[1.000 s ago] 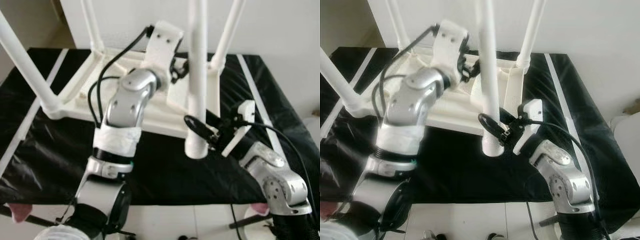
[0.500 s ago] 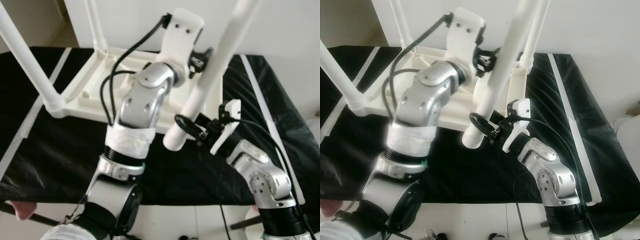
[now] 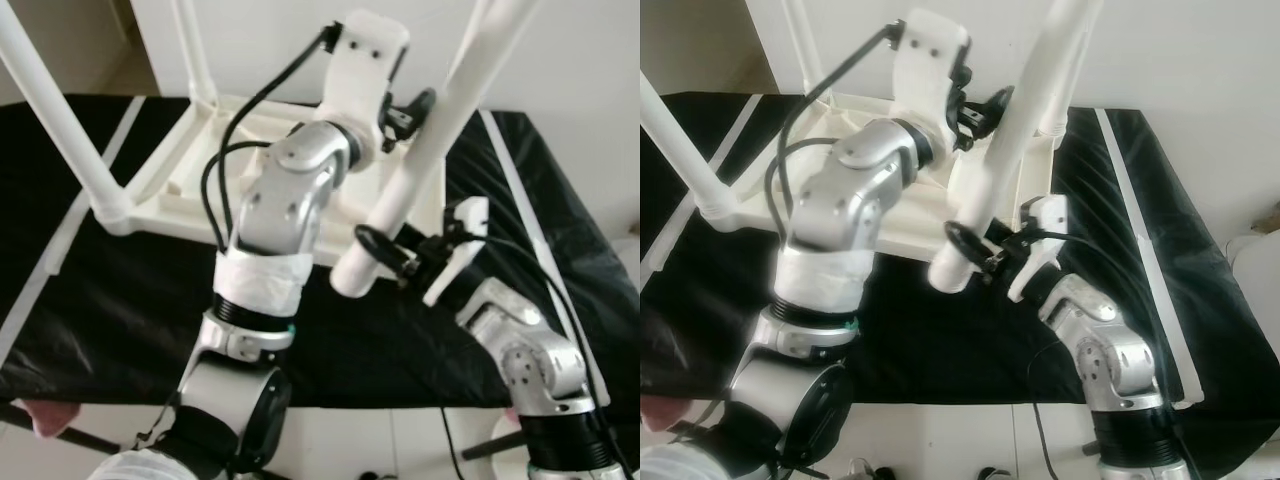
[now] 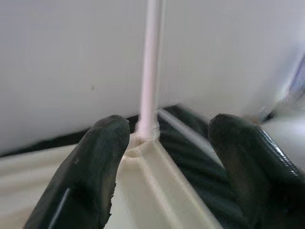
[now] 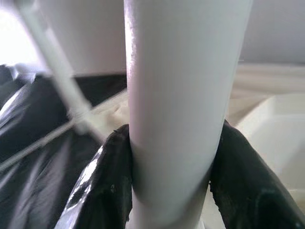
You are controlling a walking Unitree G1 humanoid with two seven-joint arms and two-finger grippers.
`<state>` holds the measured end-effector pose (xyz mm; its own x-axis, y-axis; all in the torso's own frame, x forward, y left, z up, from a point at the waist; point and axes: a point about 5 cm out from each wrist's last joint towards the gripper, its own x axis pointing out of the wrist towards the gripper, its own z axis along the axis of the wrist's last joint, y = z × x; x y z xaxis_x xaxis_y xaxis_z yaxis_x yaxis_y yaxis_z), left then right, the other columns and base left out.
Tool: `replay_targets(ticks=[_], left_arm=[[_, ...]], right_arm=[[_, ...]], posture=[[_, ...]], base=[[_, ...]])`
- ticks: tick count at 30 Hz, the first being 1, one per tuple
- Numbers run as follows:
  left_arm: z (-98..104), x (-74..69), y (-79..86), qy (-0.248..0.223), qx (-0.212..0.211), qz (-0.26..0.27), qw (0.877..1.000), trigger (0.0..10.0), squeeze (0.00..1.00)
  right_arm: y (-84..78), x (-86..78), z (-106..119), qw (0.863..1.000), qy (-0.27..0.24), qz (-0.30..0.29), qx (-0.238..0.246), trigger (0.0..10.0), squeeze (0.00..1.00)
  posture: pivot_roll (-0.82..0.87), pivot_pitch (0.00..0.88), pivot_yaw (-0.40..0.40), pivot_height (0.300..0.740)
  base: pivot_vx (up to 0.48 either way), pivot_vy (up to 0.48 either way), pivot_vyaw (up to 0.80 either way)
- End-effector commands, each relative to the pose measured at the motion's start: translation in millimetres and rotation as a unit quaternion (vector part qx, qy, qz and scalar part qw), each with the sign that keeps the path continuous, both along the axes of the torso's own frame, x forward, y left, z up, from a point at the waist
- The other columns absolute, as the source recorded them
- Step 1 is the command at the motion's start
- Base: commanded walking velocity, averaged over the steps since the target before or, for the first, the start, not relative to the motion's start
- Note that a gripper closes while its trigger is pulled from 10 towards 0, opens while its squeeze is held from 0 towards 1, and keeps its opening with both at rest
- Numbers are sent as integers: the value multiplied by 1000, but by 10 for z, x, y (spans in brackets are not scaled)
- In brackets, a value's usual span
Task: Building children table
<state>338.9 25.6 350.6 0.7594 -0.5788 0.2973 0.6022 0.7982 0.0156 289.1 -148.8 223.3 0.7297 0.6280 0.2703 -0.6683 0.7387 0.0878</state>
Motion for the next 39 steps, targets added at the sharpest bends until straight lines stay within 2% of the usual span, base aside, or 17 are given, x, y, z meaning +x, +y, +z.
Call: replay_targets(ticks=[1,3,4,7,9,10,11,13,14,16,17,20,25,27,32,37,39], left_arm=[[5,66,117,28,-45,50,997,10000,0],[4,71,150,30,-53,54,997,10000,0],[-25,85,196,32,-57,59,996,10000,0],[-61,95,231,32,-50,66,996,10000,0],[-144,105,263,36,-34,71,996,10000,0],[-254,98,279,39,-12,68,997,10000,0],[-254,98,279,39,-12,68,997,10000,0],[-428,60,277,37,21,58,997,10000,0],[-428,60,277,37,21,58,997,10000,0],[-629,-47,211,20,51,25,998,10000,0],[-629,-47,211,20,51,25,998,10000,0],[-789,-184,117,5,65,-24,998,10000,0],[-929,-283,62,7,69,-52,996,10000,0],[-1077,-363,6,10,94,-69,993,10000,0],[-1172,-395,-15,7,120,-68,990,10000,0],[-1179,-418,-13,9,113,-69,991,10000,0],[-1173,-431,-7,9,107,-69,992,10000,0]], right_arm=[[-117,-14,102,999,-21,-28,14,2353,0],[-159,-9,115,999,-22,-41,18,2353,0],[-212,0,132,998,-24,-59,21,10000,0],[-248,7,142,997,-26,-71,24,10000,0],[-292,22,161,995,-31,-92,26,10000,0],[-343,44,184,992,-39,-118,27,10000,0],[-343,44,184,992,-39,-118,27,10000,0],[-403,79,217,986,-52,-157,27,10000,0],[-403,79,217,986,-52,-157,27,10000,0],[-421,118,223,977,-67,-200,22,10000,0],[-421,118,223,977,-67,-200,22,10000,0],[-385,138,168,972,-68,-223,19,10000,0],[-340,146,81,968,-64,-240,16,10000,0],[-275,152,-59,966,-52,-252,0,10000,0],[-229,146,-157,963,-49,-263,-24,10000,0],[-194,107,-239,959,-51,-272,-52,10000,0],[-179,60,-291,954,-58,-280,-84,10000,0]], posture=[[-161,143,30,740],[-161,143,30,740],[-160,149,30,740],[-160,149,30,740],[-159,152,33,740],[-157,154,32,740],[-157,154,32,740],[-155,155,31,740],[-155,155,31,740],[-152,156,30,740],[-152,156,30,740],[-145,157,29,740],[-144,153,30,740],[-143,152,28,740],[-138,151,25,740],[-136,155,22,740],[-136,155,23,740]], base=[[0,0,0],[0,0,0],[0,0,0],[0,0,0],[0,0,0],[0,0,0],[0,0,0],[0,0,0],[0,0,0],[0,0,0],[0,0,0],[0,0,0],[0,0,0],[0,0,0],[0,0,0],[0,0,0],[0,0,0]])
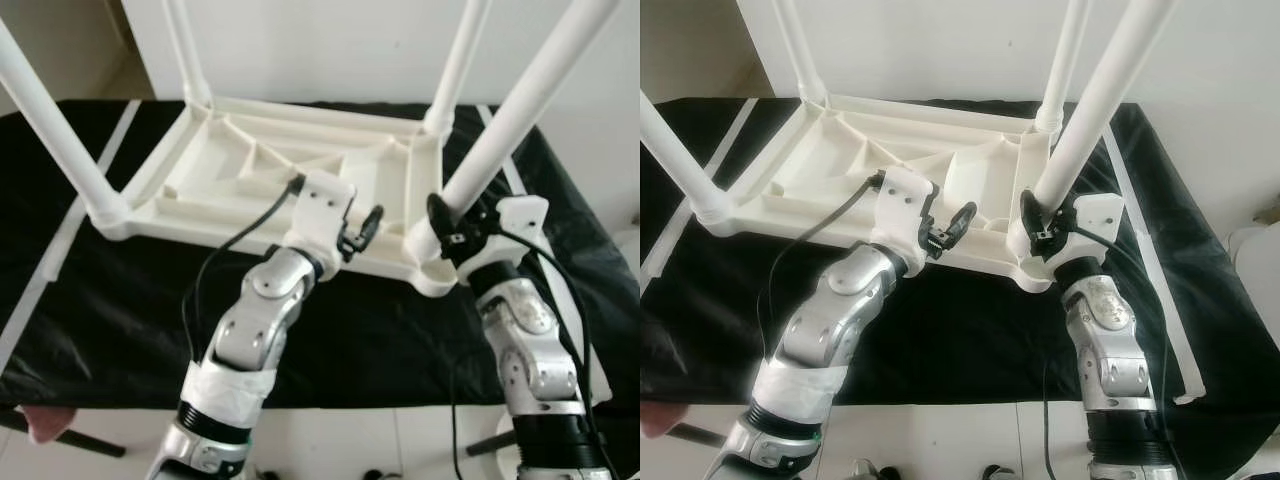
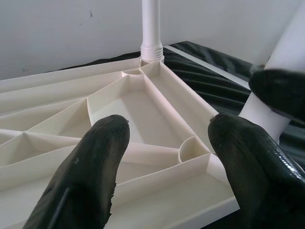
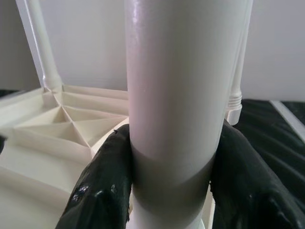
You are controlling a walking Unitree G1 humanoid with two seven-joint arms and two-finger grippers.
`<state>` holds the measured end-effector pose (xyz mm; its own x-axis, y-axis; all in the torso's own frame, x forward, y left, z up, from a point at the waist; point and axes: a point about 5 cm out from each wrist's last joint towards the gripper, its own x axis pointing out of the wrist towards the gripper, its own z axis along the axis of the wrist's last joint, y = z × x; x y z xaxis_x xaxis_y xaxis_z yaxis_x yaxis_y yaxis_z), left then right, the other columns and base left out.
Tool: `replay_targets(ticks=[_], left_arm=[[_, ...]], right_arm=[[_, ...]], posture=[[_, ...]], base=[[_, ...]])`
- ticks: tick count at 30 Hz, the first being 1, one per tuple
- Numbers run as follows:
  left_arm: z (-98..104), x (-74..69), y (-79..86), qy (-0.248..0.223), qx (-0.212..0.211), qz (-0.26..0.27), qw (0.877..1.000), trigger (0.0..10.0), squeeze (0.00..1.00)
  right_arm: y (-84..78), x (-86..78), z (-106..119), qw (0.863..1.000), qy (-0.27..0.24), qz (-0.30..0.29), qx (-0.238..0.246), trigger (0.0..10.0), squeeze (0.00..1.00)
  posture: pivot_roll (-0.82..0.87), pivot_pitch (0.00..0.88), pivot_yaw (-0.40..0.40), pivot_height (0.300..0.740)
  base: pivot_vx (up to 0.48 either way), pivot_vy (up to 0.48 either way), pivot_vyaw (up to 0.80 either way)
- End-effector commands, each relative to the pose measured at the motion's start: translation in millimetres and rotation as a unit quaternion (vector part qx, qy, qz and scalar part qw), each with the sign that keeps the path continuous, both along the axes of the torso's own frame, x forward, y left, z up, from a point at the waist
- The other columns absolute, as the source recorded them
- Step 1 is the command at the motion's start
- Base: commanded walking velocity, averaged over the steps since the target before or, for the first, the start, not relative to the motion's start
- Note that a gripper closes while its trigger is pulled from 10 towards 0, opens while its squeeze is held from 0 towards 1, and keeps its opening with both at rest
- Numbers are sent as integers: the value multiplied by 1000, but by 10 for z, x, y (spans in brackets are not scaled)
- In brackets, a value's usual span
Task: Building children table
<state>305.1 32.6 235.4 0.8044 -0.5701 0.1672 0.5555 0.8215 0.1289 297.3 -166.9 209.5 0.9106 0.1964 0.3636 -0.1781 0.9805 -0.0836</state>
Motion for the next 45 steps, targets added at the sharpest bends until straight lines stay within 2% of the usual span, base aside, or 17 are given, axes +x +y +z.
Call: replay_targets(ticks=[1,5,13,21,24,36,37,40,41,42,45], left_arm=[[-18,-96,-72,-3,20,-99,995,10000,0],[-18,-100,-64,-4,20,-98,995,10000,0],[-26,-131,-63,-5,14,-102,995,10000,0],[14,-105,-37,-9,10,-102,995,10000,0],[24,-96,-32,-9,7,-101,995,10000,0],[70,-110,-42,-12,-6,-99,995,10000,0],[77,-111,-41,-12,-7,-99,995,10000,0],[77,-111,-41,-12,-7,-99,995,10000,0],[89,-109,-36,-13,-8,-99,995,10000,0],[93,-108,-34,-14,-9,-99,995,10000,0],[95,-106,-31,-14,-9,-99,995,10000,0]], right_arm=[[-7,-48,-176,999,31,-18,-29,10000,0],[-40,-84,-203,999,33,-30,-31,10000,0],[-94,-185,-278,995,25,-45,-88,10000,0],[1,-244,-305,991,18,2,-133,10000,0],[27,-247,-329,990,22,17,-135,10000,0],[19,-202,-283,995,36,59,-78,10000,0],[1,-186,-285,996,44,58,-51,10000,0],[1,-186,-285,996,44,58,-51,10000,0],[-48,-132,-315,997,69,42,-20,10000,0],[-65,-111,-330,996,79,36,-11,10000,0],[-76,-93,-338,996,85,31,-8,10000,0]], posture=[[-138,159,21,740],[-139,160,20,740],[-148,161,22,740],[-153,159,18,740],[-153,158,18,740],[-140,149,13,740],[-139,147,14,740],[-139,147,14,740],[-138,150,14,740],[-138,150,14,740],[-137,150,15,740]], base=[[0,0,0],[0,0,0],[0,0,0],[0,0,0],[0,0,0],[0,0,0],[0,0,0],[0,0,0],[0,0,0],[0,0,0],[0,0,0]])
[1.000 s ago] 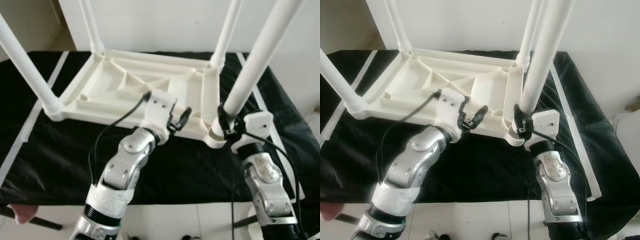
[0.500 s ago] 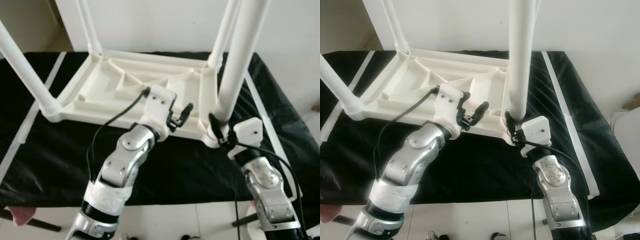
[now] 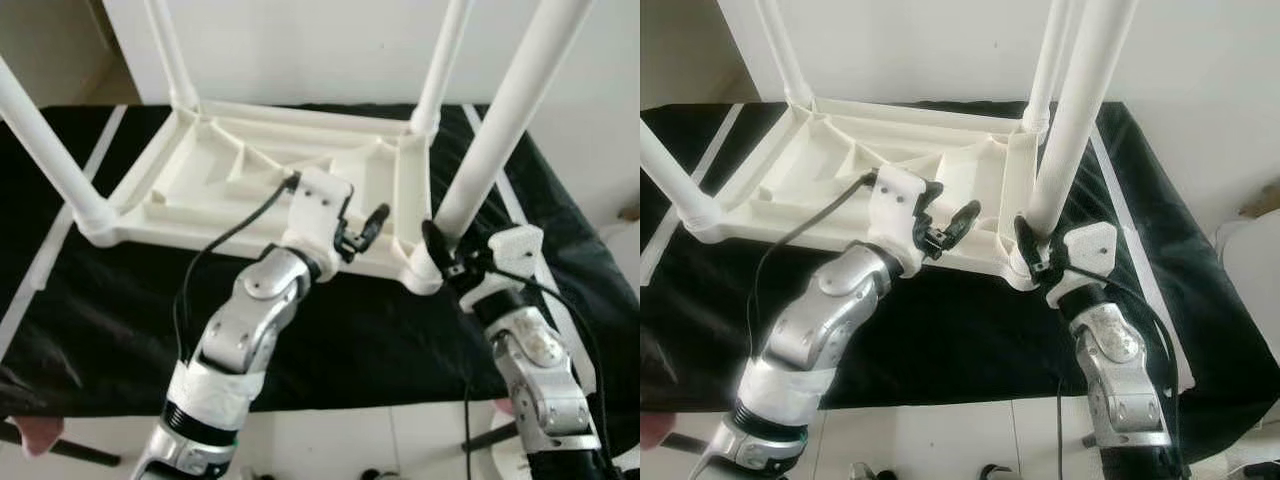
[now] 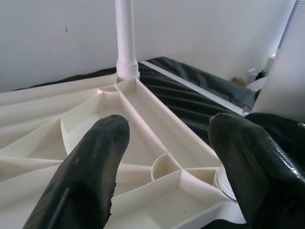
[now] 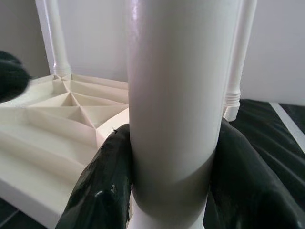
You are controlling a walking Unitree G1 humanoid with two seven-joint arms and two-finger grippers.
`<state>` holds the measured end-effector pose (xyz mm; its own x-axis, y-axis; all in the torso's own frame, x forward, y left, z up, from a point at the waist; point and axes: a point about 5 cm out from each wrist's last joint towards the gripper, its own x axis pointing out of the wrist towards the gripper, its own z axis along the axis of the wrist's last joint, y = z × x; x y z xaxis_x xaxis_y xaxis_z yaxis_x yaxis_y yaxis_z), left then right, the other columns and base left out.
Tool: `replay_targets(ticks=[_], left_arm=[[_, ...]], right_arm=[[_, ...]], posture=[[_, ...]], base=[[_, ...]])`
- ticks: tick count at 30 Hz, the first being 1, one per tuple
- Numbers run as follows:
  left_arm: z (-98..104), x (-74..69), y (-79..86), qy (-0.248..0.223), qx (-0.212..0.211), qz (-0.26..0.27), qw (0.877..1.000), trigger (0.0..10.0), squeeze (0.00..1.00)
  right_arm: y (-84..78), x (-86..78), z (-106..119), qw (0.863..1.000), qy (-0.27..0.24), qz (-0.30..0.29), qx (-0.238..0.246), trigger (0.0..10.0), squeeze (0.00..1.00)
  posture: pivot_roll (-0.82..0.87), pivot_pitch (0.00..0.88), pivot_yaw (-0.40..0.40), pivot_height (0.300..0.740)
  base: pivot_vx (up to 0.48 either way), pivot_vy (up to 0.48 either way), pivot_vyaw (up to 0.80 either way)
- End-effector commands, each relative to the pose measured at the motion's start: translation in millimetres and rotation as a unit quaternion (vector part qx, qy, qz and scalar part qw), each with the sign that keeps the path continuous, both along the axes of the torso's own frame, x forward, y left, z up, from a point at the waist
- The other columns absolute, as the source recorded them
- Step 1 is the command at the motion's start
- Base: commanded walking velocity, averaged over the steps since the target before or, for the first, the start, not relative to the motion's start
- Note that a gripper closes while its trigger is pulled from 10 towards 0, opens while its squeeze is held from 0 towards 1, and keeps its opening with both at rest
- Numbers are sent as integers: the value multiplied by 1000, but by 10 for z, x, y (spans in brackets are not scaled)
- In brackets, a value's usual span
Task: Building children table
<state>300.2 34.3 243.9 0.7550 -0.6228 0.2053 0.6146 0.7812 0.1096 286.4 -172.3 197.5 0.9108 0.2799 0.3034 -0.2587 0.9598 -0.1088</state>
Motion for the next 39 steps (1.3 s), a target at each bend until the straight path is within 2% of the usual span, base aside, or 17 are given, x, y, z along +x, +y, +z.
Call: replay_targets(ticks=[1,5,15,17,19,22,23,26,30,37,39], left_arm=[[12,-56,-45,-6,11,-60,998,10000,0],[30,-53,-36,-7,9,-59,998,10000,0],[51,-51,-21,-8,7,-57,998,10000,0],[58,-49,-20,-8,6,-56,998,10000,0],[58,-49,-20,-8,6,-56,998,10000,0],[69,-45,-18,-9,4,-55,998,10000,0],[74,-42,-14,-9,4,-54,998,10000,0],[79,-37,-3,-9,3,-53,999,10000,0],[89,-39,2,-10,2,-54,998,10000,0],[99,-38,2,-9,-1,-55,998,10000,0],[105,-38,3,-10,-2,-56,998,10000,0]], right_arm=[[-19,27,-217,998,59,-9,10,10000,0],[0,54,-223,997,70,-7,33,10000,0],[50,47,-280,995,89,2,32,10000,0],[44,44,-326,993,102,-10,59,10000,0],[44,44,-326,993,102,-10,59,10000,0],[7,34,-391,990,110,-34,85,10000,0],[16,6,-388,992,94,-37,73,10000,0],[137,-98,-351,999,38,-7,-8,10000,0],[211,-157,-359,999,24,16,-27,10000,0],[216,-170,-411,998,33,19,-43,10000,0],[235,-167,-410,997,28,28,-71,10000,0]], posture=[[-137,151,15,740],[-133,152,16,740],[-129,158,12,740],[-129,162,10,740],[-129,162,10,740],[-129,167,12,740],[-131,170,14,740],[-133,176,19,740],[-135,180,23,740],[-136,183,25,740],[-137,182,27,740]], base=[[0,0,0],[0,0,0],[0,0,0],[0,0,0],[0,0,0],[0,0,0],[0,0,0],[0,0,0],[0,0,0],[0,0,0],[0,0,0]])
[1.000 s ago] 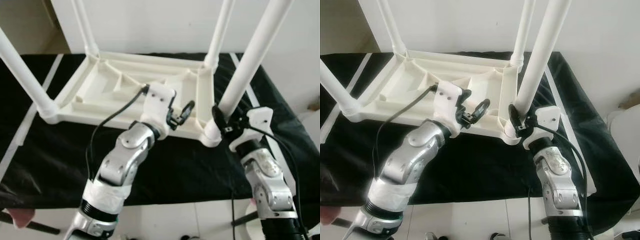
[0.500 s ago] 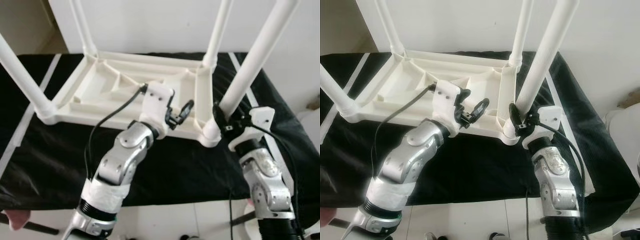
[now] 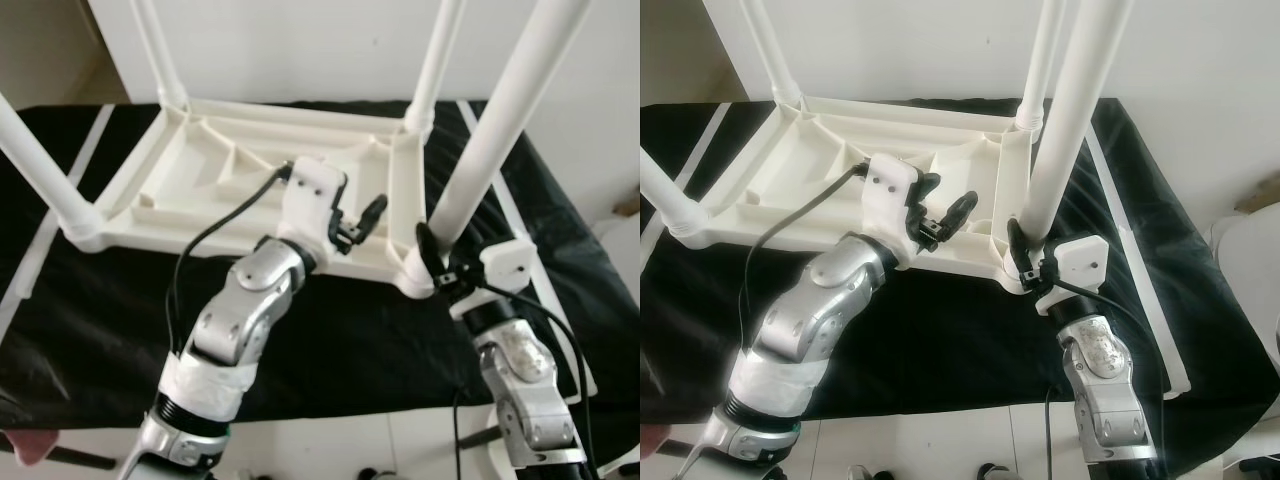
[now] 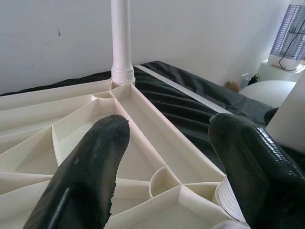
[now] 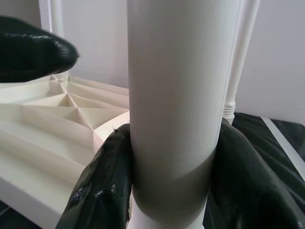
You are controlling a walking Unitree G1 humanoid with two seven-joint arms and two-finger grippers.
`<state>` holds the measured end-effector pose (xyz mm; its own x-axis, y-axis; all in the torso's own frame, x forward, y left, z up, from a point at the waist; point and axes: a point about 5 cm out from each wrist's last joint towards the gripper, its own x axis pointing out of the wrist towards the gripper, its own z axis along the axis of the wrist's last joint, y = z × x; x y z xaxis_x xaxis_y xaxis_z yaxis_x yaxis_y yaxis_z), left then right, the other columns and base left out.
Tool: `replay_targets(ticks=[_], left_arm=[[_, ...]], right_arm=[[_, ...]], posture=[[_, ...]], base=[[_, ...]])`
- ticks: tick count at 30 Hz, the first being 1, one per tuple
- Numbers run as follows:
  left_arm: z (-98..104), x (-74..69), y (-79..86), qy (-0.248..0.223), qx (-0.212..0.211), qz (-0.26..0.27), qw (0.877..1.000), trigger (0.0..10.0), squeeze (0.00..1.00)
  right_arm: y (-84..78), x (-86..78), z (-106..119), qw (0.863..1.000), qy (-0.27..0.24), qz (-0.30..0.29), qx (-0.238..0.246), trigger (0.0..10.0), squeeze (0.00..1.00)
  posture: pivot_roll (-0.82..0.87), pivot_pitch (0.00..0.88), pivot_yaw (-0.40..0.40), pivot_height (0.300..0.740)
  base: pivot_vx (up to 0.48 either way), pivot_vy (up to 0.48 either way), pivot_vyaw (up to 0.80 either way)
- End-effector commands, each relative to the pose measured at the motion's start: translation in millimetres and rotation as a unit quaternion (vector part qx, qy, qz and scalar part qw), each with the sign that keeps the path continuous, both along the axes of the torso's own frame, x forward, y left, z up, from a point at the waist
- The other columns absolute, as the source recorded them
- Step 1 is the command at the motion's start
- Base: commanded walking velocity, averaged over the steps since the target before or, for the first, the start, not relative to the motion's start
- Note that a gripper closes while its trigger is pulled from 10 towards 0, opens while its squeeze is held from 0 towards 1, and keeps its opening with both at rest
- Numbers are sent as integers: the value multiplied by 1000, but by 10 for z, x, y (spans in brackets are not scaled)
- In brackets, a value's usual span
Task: Building children table
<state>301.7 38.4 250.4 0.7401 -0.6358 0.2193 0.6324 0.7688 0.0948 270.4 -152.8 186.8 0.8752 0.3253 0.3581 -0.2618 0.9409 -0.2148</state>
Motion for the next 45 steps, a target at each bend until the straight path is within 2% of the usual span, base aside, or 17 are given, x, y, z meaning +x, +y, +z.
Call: replay_targets(ticks=[1,2,6,8,9,10,11,13,16,20,27,30,32,37,42,45], left_arm=[[40,-53,-38,-9,8,-44,999,10000,0],[47,-53,-38,-10,7,-44,999,10000,0],[54,-52,-38,-11,7,-44,999,10000,0],[62,-53,-39,-12,6,-45,999,10000,0],[68,-53,-40,-13,6,-45,999,10000,0],[68,-53,-40,-13,6,-45,999,10000,0],[73,-54,-38,-14,6,-46,999,10000,0],[73,-54,-38,-14,6,-46,999,10000,0],[81,-58,-33,-15,6,-45,999,10000,0],[99,-64,-41,-17,4,-45,999,10000,0],[107,-76,-57,-17,0,-48,999,10000,0],[103,-78,-57,-16,1,-49,999,10000,0],[101,-79,-58,-14,0,-50,999,10000,0],[100,-82,-65,-14,0,-52,999,10000,0],[100,-81,-64,-13,0,-52,999,10000,0],[100,-81,-68,-13,0,-53,998,10000,0]], right_arm=[[40,-7,-303,997,73,14,-29,10000,0],[58,-2,-298,996,65,21,-52,10000,0],[61,15,-298,996,65,25,-53,10000,0],[57,39,-309,996,73,26,-41,10000,0],[40,70,-322,996,91,23,-10,10000,0],[40,70,-322,996,91,23,-10,10000,0],[19,107,-348,993,115,13,16,10000,0],[19,107,-348,993,115,13,16,10000,0],[-9,158,-402,988,150,-13,28,10000,0],[47,156,-427,985,164,-23,45,10000,0],[118,83,-471,986,154,-37,53,10000,0],[156,17,-457,986,139,-30,81,10000,0],[164,-45,-426,986,116,-26,118,10000,0],[124,-127,-420,991,74,-30,111,10000,0],[109,-132,-444,990,83,-36,107,10000,0],[113,-85,-442,993,88,-46,67,10000,0]], posture=[[-137,182,27,740],[-135,182,28,740],[-135,180,28,740],[-135,179,29,740],[-132,178,28,740],[-132,178,28,740],[-130,177,28,740],[-130,177,28,740],[-129,179,26,740],[-128,183,23,740],[-131,186,23,740],[-133,185,24,740],[-135,185,25,740],[-136,183,26,740],[-137,180,26,740],[-139,174,26,740]], base=[[0,0,0],[0,0,0],[0,0,0],[0,0,0],[0,0,0],[0,0,0],[0,0,0],[0,0,0],[0,0,0],[0,0,0],[0,0,0],[0,0,0],[0,0,0],[0,0,0],[0,0,0],[0,0,0]])
